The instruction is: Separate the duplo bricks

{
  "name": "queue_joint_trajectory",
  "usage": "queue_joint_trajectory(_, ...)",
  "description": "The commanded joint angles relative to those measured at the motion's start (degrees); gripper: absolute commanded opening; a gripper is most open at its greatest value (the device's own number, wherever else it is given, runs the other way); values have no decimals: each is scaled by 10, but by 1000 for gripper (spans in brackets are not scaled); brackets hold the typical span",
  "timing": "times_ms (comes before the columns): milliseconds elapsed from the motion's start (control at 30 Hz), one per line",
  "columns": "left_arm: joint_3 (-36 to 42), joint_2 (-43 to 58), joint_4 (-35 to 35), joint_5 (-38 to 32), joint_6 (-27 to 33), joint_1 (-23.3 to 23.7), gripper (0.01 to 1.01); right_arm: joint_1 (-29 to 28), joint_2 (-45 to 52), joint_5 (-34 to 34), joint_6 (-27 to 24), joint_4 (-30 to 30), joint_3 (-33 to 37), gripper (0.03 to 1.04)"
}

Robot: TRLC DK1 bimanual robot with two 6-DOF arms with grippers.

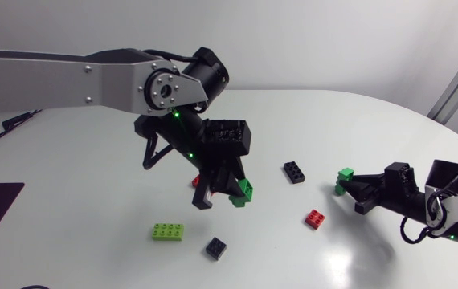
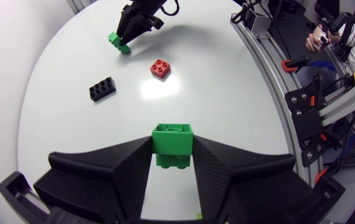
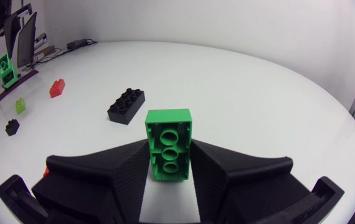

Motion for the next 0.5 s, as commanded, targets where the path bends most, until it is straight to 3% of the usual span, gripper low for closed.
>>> queue_joint_trajectory(0,-5,-9,3,0,-8,-5,251,-13,0,-10,19,11,-19,331)
queue_joint_trajectory(333,7,4,13,-4,-23,-22,251,-43,2,-23,24,105,-78,334)
queue_joint_trajectory(467,5,5,15,-5,-26,-29,251,-51,11,-26,26,126,-90,523)
